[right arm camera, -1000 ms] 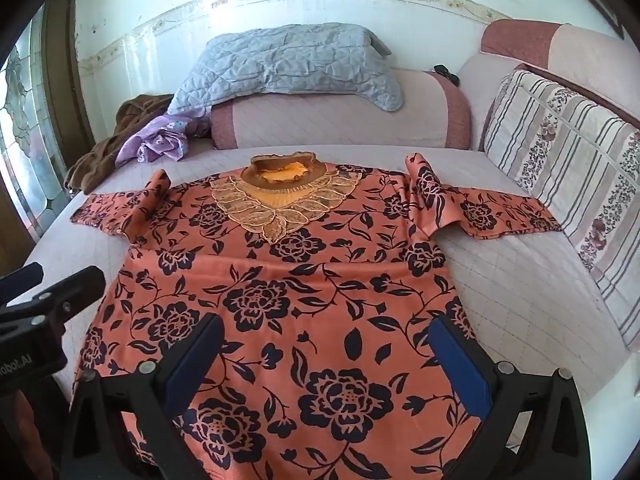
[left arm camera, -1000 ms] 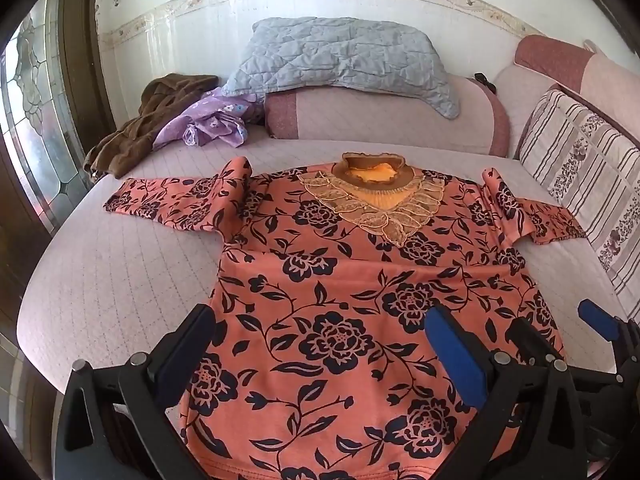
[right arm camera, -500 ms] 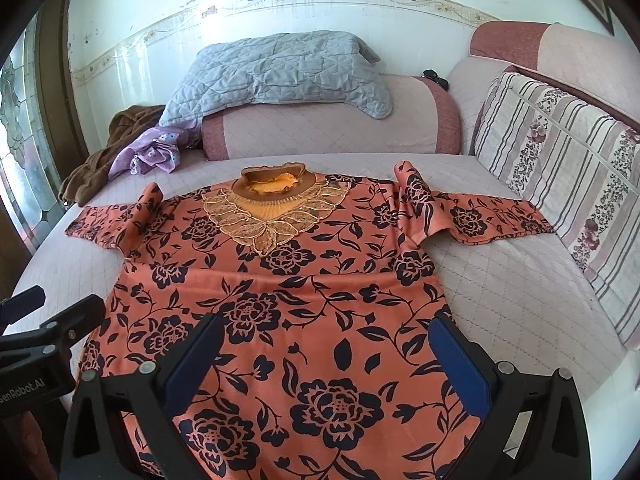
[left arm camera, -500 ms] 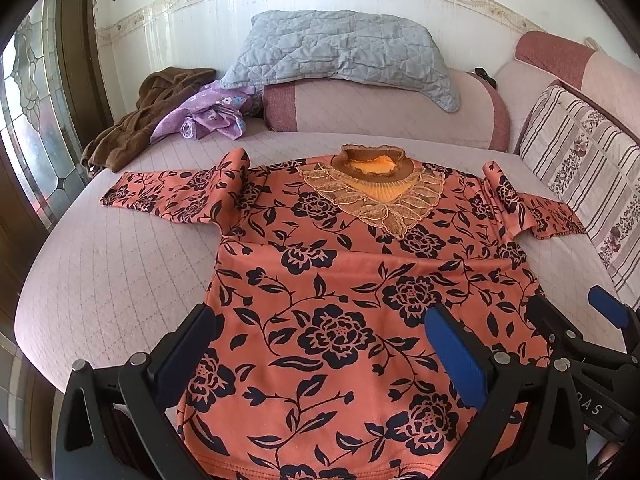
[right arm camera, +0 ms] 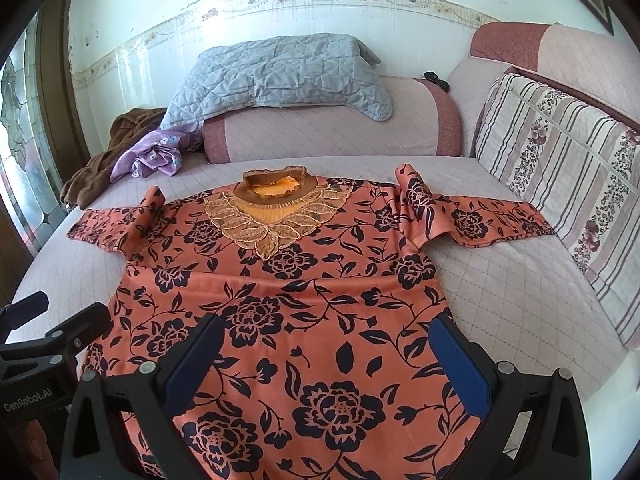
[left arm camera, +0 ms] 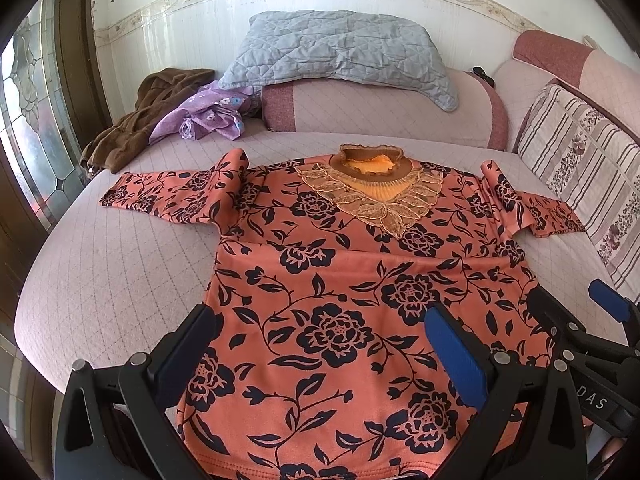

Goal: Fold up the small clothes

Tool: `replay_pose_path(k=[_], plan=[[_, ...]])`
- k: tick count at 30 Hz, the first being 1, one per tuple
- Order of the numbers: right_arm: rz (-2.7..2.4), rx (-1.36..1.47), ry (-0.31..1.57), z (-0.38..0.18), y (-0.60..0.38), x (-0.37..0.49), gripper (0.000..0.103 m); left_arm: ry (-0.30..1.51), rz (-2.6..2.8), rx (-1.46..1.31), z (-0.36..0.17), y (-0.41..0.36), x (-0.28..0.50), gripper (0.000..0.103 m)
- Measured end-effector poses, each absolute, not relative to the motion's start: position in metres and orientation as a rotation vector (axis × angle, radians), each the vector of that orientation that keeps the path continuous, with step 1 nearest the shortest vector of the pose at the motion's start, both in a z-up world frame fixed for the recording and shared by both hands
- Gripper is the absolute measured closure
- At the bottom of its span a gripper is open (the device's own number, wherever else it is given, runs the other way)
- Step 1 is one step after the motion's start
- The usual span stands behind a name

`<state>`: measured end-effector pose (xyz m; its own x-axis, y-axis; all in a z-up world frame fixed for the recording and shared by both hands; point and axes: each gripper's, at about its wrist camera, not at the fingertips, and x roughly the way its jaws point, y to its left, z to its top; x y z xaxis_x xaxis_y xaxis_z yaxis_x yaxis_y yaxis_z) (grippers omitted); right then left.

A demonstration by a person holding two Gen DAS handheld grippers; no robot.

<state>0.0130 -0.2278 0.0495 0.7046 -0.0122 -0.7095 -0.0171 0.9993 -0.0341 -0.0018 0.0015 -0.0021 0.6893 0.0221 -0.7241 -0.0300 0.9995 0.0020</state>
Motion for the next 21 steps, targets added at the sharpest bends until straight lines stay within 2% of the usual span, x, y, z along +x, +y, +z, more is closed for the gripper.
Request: replay_pose_path(k=[21], plan=[[0.006, -0.039, 0.789, 0.0526, -0.2243, 0.0130, 0.000, 0.817, 0.025, -0.012, -0.0035, 0.0023, -0.0021, 0.000]])
